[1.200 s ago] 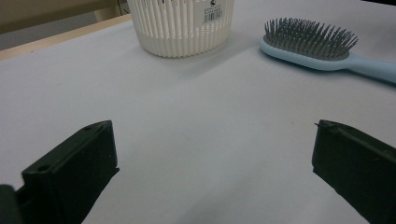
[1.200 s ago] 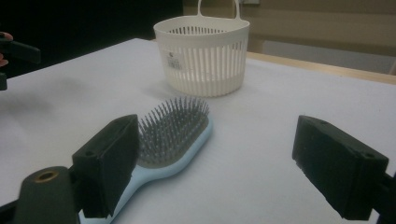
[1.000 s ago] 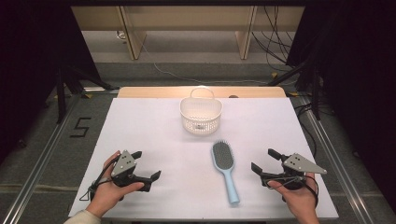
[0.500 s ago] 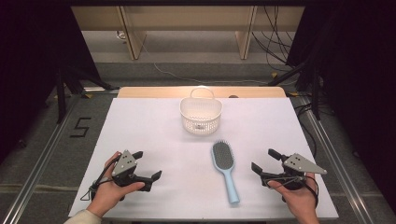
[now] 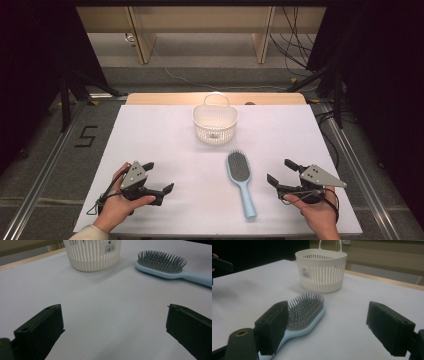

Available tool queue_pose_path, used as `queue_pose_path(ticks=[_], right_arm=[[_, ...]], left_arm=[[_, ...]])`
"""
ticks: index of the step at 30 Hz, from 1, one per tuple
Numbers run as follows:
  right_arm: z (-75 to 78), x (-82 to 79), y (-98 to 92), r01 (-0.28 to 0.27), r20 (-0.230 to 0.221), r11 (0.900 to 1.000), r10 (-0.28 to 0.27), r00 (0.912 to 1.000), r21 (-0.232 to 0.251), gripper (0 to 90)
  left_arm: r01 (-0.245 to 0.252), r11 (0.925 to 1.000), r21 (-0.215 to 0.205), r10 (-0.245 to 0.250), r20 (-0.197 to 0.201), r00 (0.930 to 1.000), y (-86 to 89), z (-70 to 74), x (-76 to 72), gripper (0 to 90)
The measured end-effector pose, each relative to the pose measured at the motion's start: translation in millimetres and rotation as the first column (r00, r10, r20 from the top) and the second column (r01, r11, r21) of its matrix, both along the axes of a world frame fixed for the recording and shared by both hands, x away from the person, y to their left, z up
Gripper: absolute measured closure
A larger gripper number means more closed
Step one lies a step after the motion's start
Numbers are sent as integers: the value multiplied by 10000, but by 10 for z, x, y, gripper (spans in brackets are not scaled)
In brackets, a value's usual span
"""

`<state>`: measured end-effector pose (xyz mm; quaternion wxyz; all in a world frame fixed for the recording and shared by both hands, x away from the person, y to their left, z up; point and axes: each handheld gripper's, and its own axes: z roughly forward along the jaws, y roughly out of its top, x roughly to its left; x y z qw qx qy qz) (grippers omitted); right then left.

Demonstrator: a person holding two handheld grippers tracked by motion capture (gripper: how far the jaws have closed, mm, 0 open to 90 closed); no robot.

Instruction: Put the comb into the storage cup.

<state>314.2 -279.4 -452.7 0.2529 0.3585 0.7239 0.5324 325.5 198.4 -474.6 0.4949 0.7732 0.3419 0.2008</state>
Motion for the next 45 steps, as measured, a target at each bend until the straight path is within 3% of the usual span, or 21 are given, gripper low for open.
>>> queue_pose_path(ticks=[6, 10, 15, 21, 25, 27, 35, 37, 40, 45], right_arm=[[28, -10, 103, -385, 110, 9990, 387, 9992, -209, 323], [43, -23, 223, -967, -65, 9942, 965, 9953, -471, 493], [25, 3, 337, -1974, -885, 9740, 1881, 9781, -1116, 690], [47, 1, 512, -2558, -1671, 9511, 2276, 9593, -1732, 871], [16, 23, 688, -3018, -2781, 9229, 2327, 9320, -2393, 900], [-1, 44, 775, -3370, -3280, 9042, 2449, 9124, -2625, 900], [-11, 129, 1052, -3920, -4407, 8635, 2318, 8672, -3173, 900], [-37, 140, 1103, -4022, -4620, 8509, 2224, 8585, -3378, 900], [-61, 135, 1153, -4133, -4931, 8399, 2090, 8445, -3518, 900], [-74, 119, 1196, -4150, -5204, 8323, 1859, 8334, -3673, 900]], left_arm=[[-14, 10000, 16, 14, -32, 10000, -1, 0, 0, 9], [3, 10000, 7, -3, -40, 10000, -5, -1, 0, 9], [26, 10000, -28, -26, -25, 10000, -11, 0, -4, 9], [47, 10000, 31, -47, -6, 10000, -18, 1, -4, 10], [50, 10000, 58, -50, -4, 10000, -22, 0, -8, 9], [14, 10000, 68, -14, -20, 10000, -21, -2, -9, 9], [-1, 10000, 44, 2, -36, 10000, -23, -6, -5, 10], [4, 10000, 40, -4, -47, 10000, -23, -7, -4, 10], [45, 10000, 21, -45, -58, 10000, -26, -8, -7, 11], [29, 10000, 36, -29, -49, 10000, -26, -7, -9, 11]])
